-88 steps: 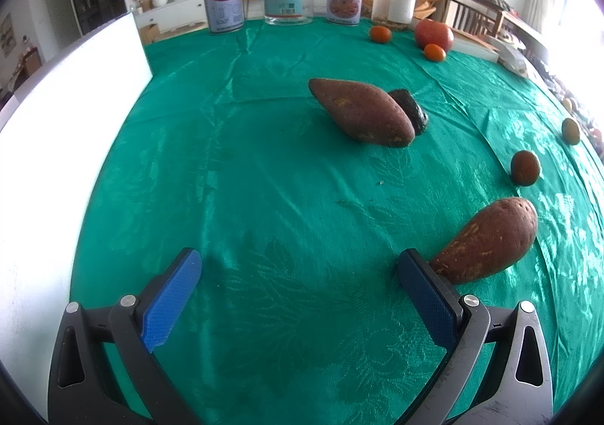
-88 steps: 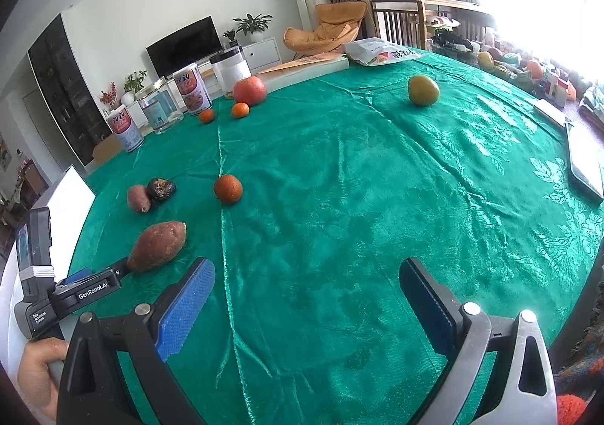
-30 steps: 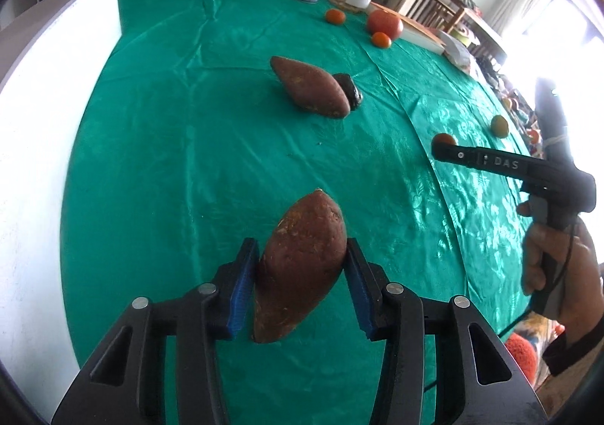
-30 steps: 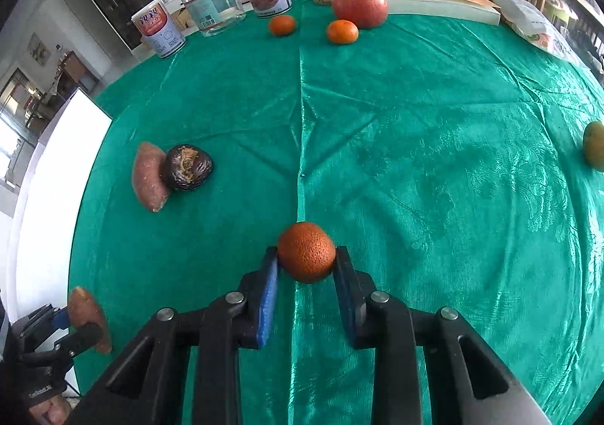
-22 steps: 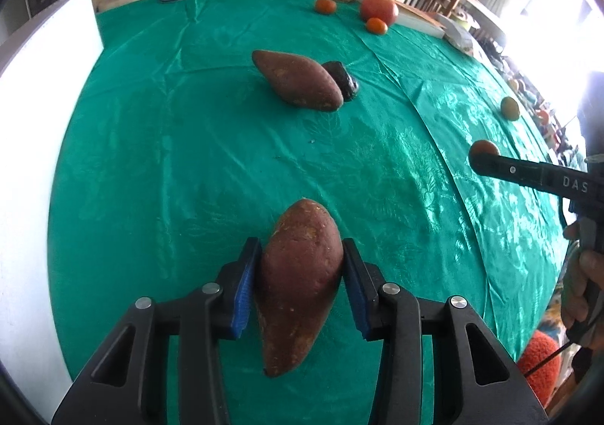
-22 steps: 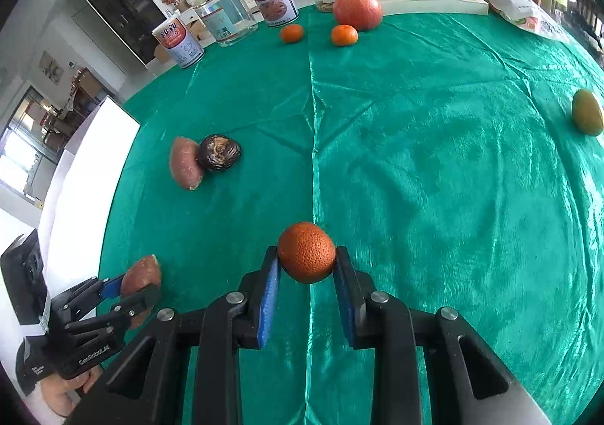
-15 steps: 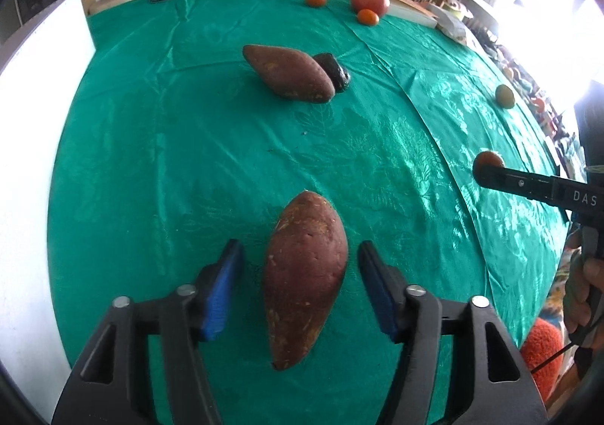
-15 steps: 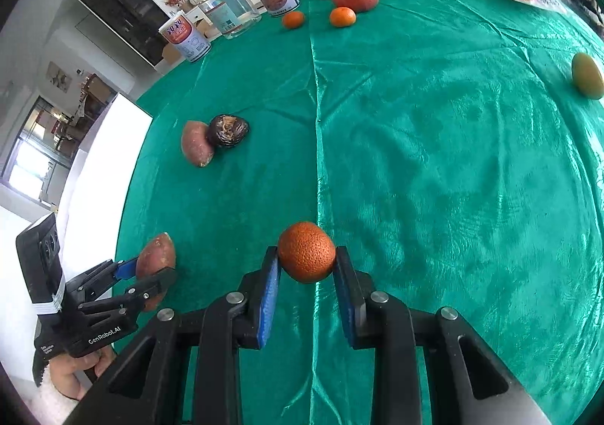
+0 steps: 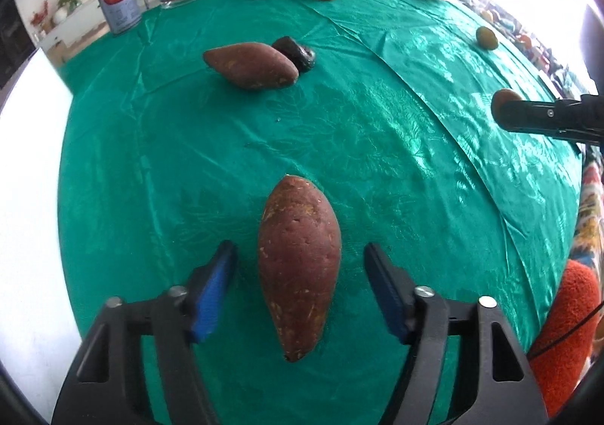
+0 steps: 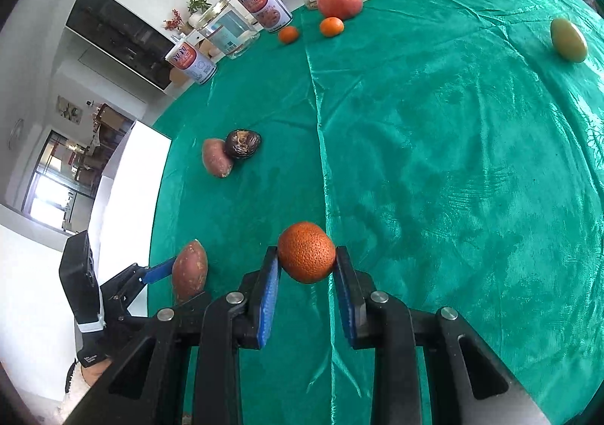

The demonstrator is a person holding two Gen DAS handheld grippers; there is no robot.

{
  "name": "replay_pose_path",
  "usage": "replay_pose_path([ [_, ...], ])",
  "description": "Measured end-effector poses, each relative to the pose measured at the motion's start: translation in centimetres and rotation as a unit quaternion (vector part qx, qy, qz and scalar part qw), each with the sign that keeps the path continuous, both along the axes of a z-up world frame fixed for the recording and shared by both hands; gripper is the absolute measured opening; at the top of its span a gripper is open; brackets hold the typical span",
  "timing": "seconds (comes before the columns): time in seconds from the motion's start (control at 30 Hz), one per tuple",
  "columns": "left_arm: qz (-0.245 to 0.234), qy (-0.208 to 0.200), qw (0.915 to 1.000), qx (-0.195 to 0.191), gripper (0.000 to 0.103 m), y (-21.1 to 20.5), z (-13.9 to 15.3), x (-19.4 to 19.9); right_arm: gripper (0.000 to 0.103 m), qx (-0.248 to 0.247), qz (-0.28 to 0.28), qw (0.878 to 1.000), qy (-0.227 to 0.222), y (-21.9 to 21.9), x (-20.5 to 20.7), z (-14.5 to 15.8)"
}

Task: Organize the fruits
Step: 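Grasp an orange with the right gripper while the left gripper holds the sweet potato, then carry the sweet potato and orange over the white box and open both grippers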

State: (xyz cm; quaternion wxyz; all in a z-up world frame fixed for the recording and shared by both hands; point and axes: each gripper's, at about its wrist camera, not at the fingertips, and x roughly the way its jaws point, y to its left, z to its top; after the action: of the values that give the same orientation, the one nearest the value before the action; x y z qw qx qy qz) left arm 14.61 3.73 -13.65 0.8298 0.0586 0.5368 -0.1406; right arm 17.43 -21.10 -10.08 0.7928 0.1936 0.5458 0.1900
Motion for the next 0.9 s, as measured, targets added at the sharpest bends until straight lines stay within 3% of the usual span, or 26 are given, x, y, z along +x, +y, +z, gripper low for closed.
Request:
replay_pose_path([
  [0.07,0.006,-0.011,0.9999,0.009,0.041,-0.1,0.0,0.1,0.028,-0.005,0.001,1.0,0.003,0.1,-0.2,0.0],
  [0.13,0.012,-0.014,0.9998,0.004,0.04,0.0,0.2,-0.2,0.028,-0.008,0.003,1.0,0.007,0.3,-0.7,0.1],
  [0.17,0.017,-0.012,0.9997,-0.013,0.04,0.3,0.6,-0.7,0.028,-0.006,0.005,1.0,0.006,0.5,-1.0,0.3],
  [0.23,0.034,0.001,0.9959,-0.084,0.04,1.7,2.2,-2.5,0.028,0.002,0.012,1.0,0.004,1.3,-1.7,0.9],
  [0.33,0.054,0.008,0.9817,-0.183,0.04,4.3,6.4,-6.9,0.028,0.033,0.038,0.999,-0.005,3.8,-2.9,2.7],
  [0.53,0.116,-0.042,0.9586,-0.257,0.04,13.3,15.7,-14.7,0.028,0.118,0.152,0.981,-0.03,14.6,-5.3,8.2],
  [0.63,0.186,-0.084,0.9505,-0.234,0.041,19.4,17.9,-16.5,0.028,0.149,0.217,0.964,-0.039,21.4,-7.1,10.7],
  [0.7,0.247,-0.098,0.9428,-0.201,0.041,23.7,17.5,-17.1,0.028,0.153,0.262,0.952,-0.04,26.2,-8.2,11.7],
  [0.8,0.329,-0.086,0.9236,-0.177,0.04,29.4,14.3,-17.5,0.028,0.121,0.315,0.94,-0.048,32.6,-10.3,11.6],
  [0.9,0.388,-0.063,0.9076,-0.148,0.04,33.2,10.4,-18.2,0.028,0.089,0.35,0.932,-0.038,37.4,-12.0,9.4],
])
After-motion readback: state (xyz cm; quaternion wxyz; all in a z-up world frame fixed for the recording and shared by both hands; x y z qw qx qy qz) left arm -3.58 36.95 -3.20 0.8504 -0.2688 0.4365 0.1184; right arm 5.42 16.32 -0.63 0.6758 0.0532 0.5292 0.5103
